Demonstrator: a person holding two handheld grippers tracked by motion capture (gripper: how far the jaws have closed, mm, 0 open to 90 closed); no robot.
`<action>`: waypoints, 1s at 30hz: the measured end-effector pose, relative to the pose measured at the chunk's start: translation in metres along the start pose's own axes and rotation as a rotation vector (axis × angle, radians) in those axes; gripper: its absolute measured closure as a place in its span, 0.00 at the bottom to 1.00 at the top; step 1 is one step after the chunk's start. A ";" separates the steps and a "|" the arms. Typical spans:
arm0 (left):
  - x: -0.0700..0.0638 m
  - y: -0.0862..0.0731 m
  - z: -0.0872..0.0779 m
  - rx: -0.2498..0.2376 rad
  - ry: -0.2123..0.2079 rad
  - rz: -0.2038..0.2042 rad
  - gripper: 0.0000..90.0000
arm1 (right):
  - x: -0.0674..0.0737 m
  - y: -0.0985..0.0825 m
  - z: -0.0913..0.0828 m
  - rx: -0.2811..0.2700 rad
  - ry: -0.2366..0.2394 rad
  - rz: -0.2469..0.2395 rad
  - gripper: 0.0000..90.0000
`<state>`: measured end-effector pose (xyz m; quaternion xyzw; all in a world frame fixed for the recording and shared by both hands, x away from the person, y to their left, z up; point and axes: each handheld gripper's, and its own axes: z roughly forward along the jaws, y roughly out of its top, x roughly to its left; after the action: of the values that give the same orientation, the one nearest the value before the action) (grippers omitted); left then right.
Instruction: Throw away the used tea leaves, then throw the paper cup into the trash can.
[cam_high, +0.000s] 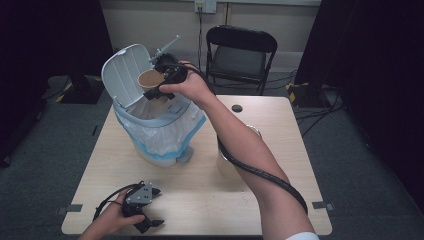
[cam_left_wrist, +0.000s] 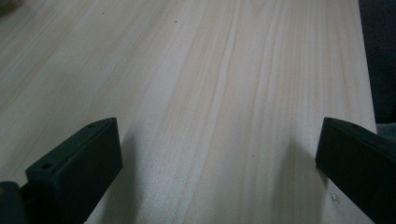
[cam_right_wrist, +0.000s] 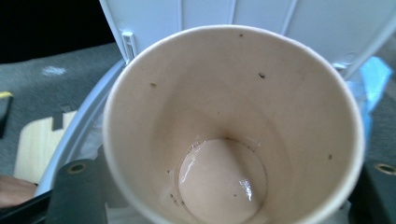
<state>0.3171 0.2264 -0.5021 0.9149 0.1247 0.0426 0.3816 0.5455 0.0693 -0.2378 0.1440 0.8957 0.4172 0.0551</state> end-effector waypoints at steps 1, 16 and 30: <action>0.000 0.000 0.000 0.000 -0.001 0.002 0.00 | 0.000 0.000 0.002 0.007 0.014 0.018 0.20; 0.000 0.000 0.000 0.000 0.000 -0.001 0.00 | 0.003 -0.023 -0.033 0.018 0.015 0.030 0.16; 0.000 0.000 0.000 -0.006 0.005 0.005 0.00 | 0.011 -0.052 -0.060 0.008 0.006 0.005 0.16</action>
<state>0.3174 0.2262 -0.5022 0.9139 0.1232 0.0460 0.3841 0.5113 -0.0029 -0.2388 0.1451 0.8971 0.4143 0.0507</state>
